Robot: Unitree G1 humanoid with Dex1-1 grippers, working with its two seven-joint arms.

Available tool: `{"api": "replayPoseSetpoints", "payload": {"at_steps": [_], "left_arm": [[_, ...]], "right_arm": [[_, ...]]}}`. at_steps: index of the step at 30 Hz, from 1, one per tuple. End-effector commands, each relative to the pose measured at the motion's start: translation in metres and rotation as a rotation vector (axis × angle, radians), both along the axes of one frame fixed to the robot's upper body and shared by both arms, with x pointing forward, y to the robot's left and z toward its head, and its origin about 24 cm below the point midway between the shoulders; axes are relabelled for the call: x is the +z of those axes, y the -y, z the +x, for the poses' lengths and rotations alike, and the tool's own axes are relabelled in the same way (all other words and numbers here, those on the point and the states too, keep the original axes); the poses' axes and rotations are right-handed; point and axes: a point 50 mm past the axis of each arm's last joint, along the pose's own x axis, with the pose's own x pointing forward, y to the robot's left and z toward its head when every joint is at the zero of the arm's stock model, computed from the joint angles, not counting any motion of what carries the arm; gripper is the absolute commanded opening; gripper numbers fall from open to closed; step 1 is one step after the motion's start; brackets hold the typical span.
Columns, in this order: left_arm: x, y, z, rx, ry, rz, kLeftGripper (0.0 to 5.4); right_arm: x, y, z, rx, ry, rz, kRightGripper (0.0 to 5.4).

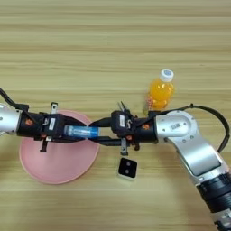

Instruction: Move the objects on the table

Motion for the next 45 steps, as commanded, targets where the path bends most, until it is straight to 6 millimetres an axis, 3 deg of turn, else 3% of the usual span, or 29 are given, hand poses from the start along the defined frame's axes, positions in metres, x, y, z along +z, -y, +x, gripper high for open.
{"api": "replayPoseSetpoints", "payload": {"at_steps": [1,19,20,45], "left_arm": [[0.0035,-0.0008,0.0026,-0.003,0.026,0.021,1.34],[0.0045,0.0005,0.0040,0.001,0.035,0.002,1.34],[0.0048,0.0007,0.0041,0.000,0.036,0.000,1.70],[0.0123,0.0015,0.0010,-0.025,0.054,-0.055,4.01]], "right_arm": [[0.0014,-0.0016,-0.0005,0.019,0.008,-0.001,1.40],[0.0006,-0.0014,-0.0001,0.018,0.005,-0.001,1.40],[0.0006,-0.0013,0.0001,0.017,0.006,-0.001,1.40],[-0.0003,0.0010,0.0033,-0.002,0.014,0.000,1.40]]}}
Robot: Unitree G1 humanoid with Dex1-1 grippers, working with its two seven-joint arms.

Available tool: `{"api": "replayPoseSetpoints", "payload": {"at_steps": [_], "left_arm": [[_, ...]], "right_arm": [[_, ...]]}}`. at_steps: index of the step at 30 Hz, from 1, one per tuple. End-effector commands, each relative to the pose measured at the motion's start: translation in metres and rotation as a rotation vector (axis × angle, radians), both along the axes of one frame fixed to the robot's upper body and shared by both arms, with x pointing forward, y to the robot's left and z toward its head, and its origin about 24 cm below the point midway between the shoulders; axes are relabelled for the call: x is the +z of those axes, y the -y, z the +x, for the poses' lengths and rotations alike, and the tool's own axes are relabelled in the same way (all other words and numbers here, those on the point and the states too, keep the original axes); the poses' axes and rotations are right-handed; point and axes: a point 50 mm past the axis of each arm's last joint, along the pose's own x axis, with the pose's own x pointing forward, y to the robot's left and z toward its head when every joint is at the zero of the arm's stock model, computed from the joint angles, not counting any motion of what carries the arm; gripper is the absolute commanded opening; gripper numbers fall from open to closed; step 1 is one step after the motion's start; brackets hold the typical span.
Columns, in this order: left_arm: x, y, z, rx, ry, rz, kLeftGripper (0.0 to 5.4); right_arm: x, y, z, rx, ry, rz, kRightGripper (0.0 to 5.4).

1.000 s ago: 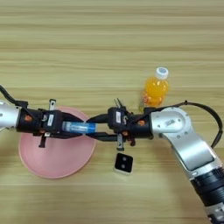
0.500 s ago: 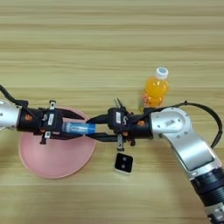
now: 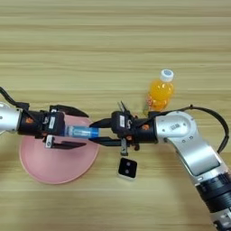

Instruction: Move the objects on the table

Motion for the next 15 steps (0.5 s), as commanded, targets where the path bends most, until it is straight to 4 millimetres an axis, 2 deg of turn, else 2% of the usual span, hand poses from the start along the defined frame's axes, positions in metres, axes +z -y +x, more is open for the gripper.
{"api": "replayPoseSetpoints", "payload": {"at_steps": [1,11,15], "left_arm": [[0.009,-0.001,0.000,-0.012,0.030,-0.022,4.14],[0.024,-0.002,-0.001,0.015,0.041,-0.153,5.14],[0.039,-0.006,0.006,0.099,0.049,-0.316,5.40]], "right_arm": [[0.004,0.000,0.002,0.009,0.028,-0.001,1.40],[0.005,0.004,0.003,-0.020,0.029,0.023,1.40],[0.007,0.009,0.003,-0.059,0.021,0.063,1.40]]}}
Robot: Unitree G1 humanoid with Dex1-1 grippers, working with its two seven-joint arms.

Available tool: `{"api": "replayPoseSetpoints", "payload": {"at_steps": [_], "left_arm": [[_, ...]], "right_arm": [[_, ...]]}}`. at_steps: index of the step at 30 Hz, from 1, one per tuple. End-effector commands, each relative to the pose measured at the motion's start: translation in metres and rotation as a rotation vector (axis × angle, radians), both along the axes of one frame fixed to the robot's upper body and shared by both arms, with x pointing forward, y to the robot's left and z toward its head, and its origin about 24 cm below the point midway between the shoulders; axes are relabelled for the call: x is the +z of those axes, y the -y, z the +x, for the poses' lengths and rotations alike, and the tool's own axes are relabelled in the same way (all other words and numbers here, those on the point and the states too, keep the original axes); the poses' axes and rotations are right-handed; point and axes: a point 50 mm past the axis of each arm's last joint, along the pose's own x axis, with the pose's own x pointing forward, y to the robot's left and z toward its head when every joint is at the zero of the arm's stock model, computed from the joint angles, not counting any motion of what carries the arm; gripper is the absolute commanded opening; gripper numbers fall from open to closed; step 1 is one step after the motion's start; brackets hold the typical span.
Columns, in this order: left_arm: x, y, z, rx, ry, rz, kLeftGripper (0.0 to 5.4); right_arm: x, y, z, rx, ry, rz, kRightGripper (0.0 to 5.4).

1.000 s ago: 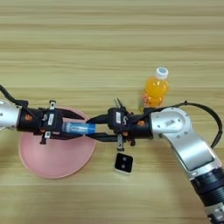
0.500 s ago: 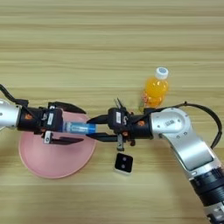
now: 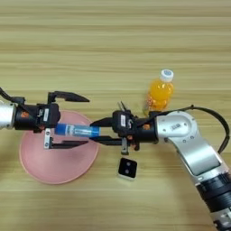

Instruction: Move the objects on the table

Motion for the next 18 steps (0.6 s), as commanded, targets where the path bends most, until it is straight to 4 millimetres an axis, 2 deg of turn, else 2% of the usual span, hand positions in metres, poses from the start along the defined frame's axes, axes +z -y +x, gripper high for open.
{"api": "replayPoseSetpoints", "payload": {"at_steps": [1,6,13,18], "left_arm": [[0.017,-0.004,0.006,0.091,0.015,-0.170,5.40],[0.023,-0.012,0.018,0.259,-0.007,-0.350,5.40],[0.021,-0.023,0.026,0.480,-0.031,-0.549,5.40],[0.009,-0.046,0.043,0.826,0.080,-0.655,5.40]], "right_arm": [[0.004,0.007,0.001,-0.054,0.001,0.052,1.40],[0.002,0.016,-0.002,-0.129,-0.013,0.107,1.40],[-0.006,0.026,-0.001,-0.247,-0.026,0.138,1.40],[-0.021,0.031,-0.001,-0.361,-0.051,0.110,1.40]]}}
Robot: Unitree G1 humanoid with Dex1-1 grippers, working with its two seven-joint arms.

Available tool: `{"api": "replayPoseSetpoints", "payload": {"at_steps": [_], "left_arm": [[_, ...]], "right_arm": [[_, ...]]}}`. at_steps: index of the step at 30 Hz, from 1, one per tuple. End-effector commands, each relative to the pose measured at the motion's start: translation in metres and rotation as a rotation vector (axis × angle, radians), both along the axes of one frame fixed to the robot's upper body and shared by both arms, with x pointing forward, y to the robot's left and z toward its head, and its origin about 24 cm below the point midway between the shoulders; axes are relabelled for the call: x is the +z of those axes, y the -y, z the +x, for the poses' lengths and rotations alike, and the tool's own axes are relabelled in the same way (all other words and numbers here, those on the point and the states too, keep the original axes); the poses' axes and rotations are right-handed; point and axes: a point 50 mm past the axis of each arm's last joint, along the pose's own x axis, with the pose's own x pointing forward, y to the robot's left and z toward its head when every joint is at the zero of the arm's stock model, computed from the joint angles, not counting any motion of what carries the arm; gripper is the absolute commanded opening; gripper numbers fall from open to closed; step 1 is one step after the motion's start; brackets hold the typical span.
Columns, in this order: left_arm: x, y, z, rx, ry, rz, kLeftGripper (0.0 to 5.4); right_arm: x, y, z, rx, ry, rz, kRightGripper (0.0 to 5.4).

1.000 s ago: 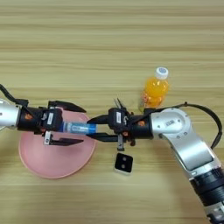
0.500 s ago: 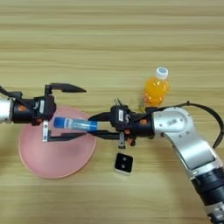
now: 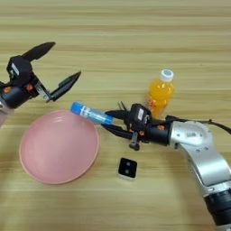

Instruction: Move the objects on the table

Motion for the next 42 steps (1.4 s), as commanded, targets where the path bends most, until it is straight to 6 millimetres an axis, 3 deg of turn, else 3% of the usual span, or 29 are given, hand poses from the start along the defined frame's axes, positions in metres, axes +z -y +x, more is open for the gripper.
{"api": "replayPoseSetpoints", "payload": {"at_steps": [1,6,12,17,29,34,42], "left_arm": [[-0.014,-0.019,0.010,0.299,0.027,-0.039,5.40],[-0.039,-0.034,0.015,0.542,-0.044,-0.133,5.40],[-0.059,-0.048,0.015,0.701,-0.082,-0.163,5.40],[-0.071,-0.051,0.015,0.743,-0.106,-0.173,5.40],[-0.070,-0.050,0.017,0.739,-0.078,-0.174,5.40],[-0.070,-0.050,0.017,0.737,-0.069,-0.173,5.40],[-0.069,-0.050,0.017,0.737,-0.064,-0.188,5.40]], "right_arm": [[-0.014,0.006,0.000,-0.100,-0.041,-0.038,1.40],[-0.028,0.006,0.002,-0.189,-0.095,-0.059,1.40],[-0.041,0.006,0.002,-0.244,-0.155,-0.089,1.40],[-0.054,0.004,0.001,-0.267,-0.206,-0.126,1.40],[-0.063,0.004,0.002,-0.278,-0.244,-0.166,1.40],[-0.058,0.005,0.003,-0.280,-0.229,-0.161,2.07],[-0.023,-0.002,0.004,-0.255,-0.120,-0.068,2.78]]}}
